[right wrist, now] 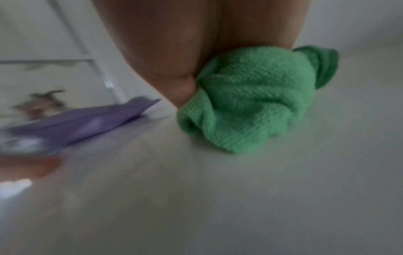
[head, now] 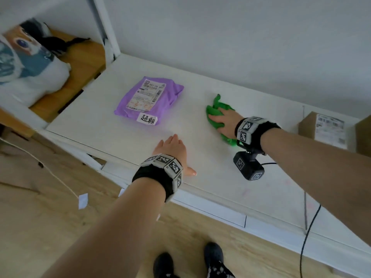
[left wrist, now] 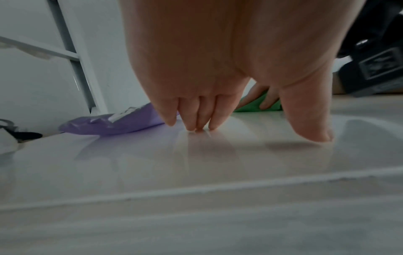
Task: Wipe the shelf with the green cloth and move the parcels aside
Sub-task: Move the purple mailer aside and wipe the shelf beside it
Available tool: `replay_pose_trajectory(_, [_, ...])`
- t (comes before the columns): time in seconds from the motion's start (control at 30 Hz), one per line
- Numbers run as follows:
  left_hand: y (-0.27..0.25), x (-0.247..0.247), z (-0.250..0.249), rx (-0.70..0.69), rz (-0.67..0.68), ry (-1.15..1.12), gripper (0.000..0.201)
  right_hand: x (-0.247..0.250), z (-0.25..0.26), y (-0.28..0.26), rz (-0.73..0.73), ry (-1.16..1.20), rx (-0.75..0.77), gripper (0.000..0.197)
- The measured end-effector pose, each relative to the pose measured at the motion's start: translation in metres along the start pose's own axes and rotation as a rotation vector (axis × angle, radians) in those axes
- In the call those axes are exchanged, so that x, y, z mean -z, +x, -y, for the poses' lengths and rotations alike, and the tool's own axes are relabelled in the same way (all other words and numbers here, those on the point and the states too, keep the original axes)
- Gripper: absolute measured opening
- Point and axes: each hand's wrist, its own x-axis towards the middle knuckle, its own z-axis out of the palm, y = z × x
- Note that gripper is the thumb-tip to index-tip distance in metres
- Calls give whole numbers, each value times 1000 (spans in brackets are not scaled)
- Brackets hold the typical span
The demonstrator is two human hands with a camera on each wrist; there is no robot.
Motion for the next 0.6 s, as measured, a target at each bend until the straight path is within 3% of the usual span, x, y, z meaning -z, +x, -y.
replay_pose_trajectory(0.17, [-18, -1, 15, 7, 14, 12, 113, -25, 62, -82, 24, -11, 237, 58])
replay_pose_trajectory(0.3, [-29, -5, 17, -52, 42, 41, 112, -51, 55, -138, 81, 120, 300, 56])
replay_pose_trajectory(0.37, [-33, -10, 12, -88, 34, 28, 110, -51, 35, -142, 93, 122, 228, 56])
replay_pose_trajectory(0.5, [-39, -21, 5, -150, 11, 41, 106, -38, 5, -112, -44, 103, -128, 58])
replay_pose_trajectory(0.6, [-41, -27, 6, -173, 26, 75, 110, -51, 25, -92, -37, 119, -250, 59])
